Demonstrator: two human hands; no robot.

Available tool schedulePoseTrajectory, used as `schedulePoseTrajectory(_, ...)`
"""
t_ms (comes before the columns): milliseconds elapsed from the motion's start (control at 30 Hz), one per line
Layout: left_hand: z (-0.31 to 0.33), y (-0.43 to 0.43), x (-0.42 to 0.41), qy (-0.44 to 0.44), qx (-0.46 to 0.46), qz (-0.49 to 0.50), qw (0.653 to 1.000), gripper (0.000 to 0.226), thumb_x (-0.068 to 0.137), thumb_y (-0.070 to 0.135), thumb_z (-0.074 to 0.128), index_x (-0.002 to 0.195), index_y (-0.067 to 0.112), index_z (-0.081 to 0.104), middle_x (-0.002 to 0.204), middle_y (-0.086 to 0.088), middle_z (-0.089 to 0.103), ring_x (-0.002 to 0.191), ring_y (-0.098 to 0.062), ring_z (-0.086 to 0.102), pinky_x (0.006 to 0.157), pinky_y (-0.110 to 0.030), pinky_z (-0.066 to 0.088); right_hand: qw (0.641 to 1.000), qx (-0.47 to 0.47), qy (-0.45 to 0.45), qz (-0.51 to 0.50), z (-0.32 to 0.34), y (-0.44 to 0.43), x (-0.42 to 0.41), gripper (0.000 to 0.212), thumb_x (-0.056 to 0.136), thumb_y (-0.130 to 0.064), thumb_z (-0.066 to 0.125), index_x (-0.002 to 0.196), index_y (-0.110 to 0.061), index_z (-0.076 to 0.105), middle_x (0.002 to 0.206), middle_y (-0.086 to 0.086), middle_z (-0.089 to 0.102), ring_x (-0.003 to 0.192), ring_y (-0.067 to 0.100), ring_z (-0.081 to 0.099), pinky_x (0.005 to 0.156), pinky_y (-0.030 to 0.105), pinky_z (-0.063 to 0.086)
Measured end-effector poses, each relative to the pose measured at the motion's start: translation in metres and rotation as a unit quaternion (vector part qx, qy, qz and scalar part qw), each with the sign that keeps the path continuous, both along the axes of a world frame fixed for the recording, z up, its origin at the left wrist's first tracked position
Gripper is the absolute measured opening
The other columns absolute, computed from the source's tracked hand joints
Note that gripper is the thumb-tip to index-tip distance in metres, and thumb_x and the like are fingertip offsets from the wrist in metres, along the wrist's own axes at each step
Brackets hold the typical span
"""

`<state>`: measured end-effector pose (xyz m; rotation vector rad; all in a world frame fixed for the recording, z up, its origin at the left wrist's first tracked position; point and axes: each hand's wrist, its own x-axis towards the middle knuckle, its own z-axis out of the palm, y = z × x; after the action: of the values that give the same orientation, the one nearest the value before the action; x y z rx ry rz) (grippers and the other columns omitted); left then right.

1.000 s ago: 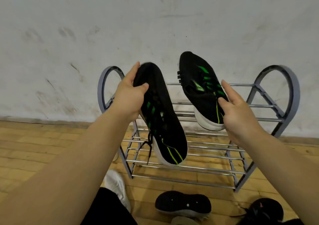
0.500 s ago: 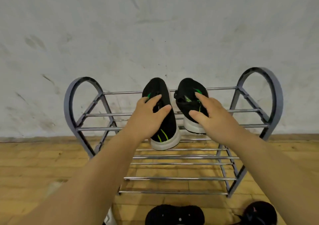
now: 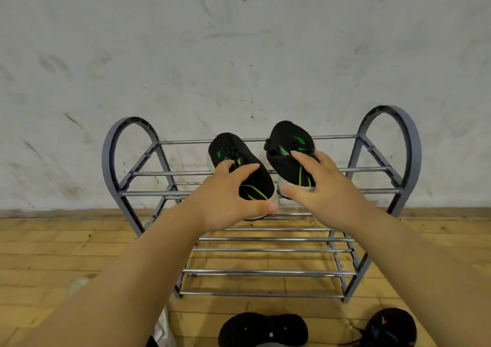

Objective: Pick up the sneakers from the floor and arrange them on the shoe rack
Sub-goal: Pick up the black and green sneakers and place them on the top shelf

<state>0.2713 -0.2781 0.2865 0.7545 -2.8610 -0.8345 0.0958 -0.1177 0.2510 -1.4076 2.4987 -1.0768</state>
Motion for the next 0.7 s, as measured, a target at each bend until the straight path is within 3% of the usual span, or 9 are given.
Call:
schedulePoseTrajectory(167,-0.006,-0.003,0.006,0.052,-0.012,-0.007,0.999,0.087,0.083,0.068,0.068,0.157,0.042,0.031,0.164,0.009,0.021,0.144,-0.017,0.037,0.109,-0.028,0.036,0.999,-0.009,0.016,-0.032,-0.002,-0.002,0.007,0.079,0.087,-0.054,0.069,0.155,-0.038,0.033,0.142,-0.007,0.037,0.123,0.012,0.044,0.093,0.023,0.037)
schedulePoseTrajectory(333,-0.012,-0.004,0.01,0.145,-0.004,0.013,0.989,0.063,0.092,0.043,0.064,0.151,0.038,0.044,0.157,0.01,0.03,0.138,-0.017,0.043,0.112,-0.037,0.044,0.997,-0.023,0.016,-0.077,0.004,0.004,0.002,0.073,0.091,-0.034,0.064,0.156,-0.036,0.032,0.155,0.002,0.03,0.134,0.029,0.043,0.099,0.033,0.041)
schedulePoseTrajectory(400,-0.016,-0.004,0.01,0.129,-0.008,0.015,0.991,0.069,0.085,0.056,0.056,0.152,0.043,0.042,0.16,0.015,0.023,0.138,-0.022,0.044,0.111,-0.04,0.046,0.996,-0.001,0.015,-0.088,0.005,0.01,-0.002,0.075,0.09,-0.038,0.062,0.157,-0.039,0.028,0.162,0.002,0.022,0.14,0.032,0.039,0.107,0.039,0.041)
schedulePoseTrajectory(500,-0.022,-0.002,0.009,0.079,-0.053,0.016,0.995,0.083,0.081,0.076,0.056,0.155,0.047,0.033,0.165,0.015,0.015,0.145,-0.025,0.037,0.116,-0.045,0.04,0.995,0.033,0.04,-0.083,0.0,0.013,-0.006,0.081,0.086,-0.055,0.064,0.157,-0.041,0.027,0.15,0.002,0.029,0.13,0.03,0.046,0.099,0.039,0.047)
schedulePoseTrajectory(567,-0.022,-0.001,0.007,0.066,-0.092,0.025,0.993,0.09,0.078,0.081,0.06,0.156,0.046,0.03,0.167,0.011,0.014,0.147,-0.023,0.034,0.117,-0.043,0.038,0.995,0.029,0.053,-0.081,-0.004,0.012,-0.006,0.082,0.086,-0.059,0.065,0.157,-0.039,0.03,0.142,0.001,0.034,0.124,0.027,0.049,0.096,0.037,0.048)
schedulePoseTrajectory(700,-0.022,0.002,0.006,0.07,-0.098,0.033,0.992,0.089,0.08,0.08,0.061,0.156,0.046,0.031,0.167,0.011,0.015,0.147,-0.023,0.036,0.115,-0.042,0.039,0.996,-0.012,0.052,-0.072,-0.003,0.017,-0.008,0.07,0.091,-0.053,0.063,0.154,-0.038,0.035,0.146,0.0,0.037,0.126,0.026,0.05,0.102,0.039,0.049)
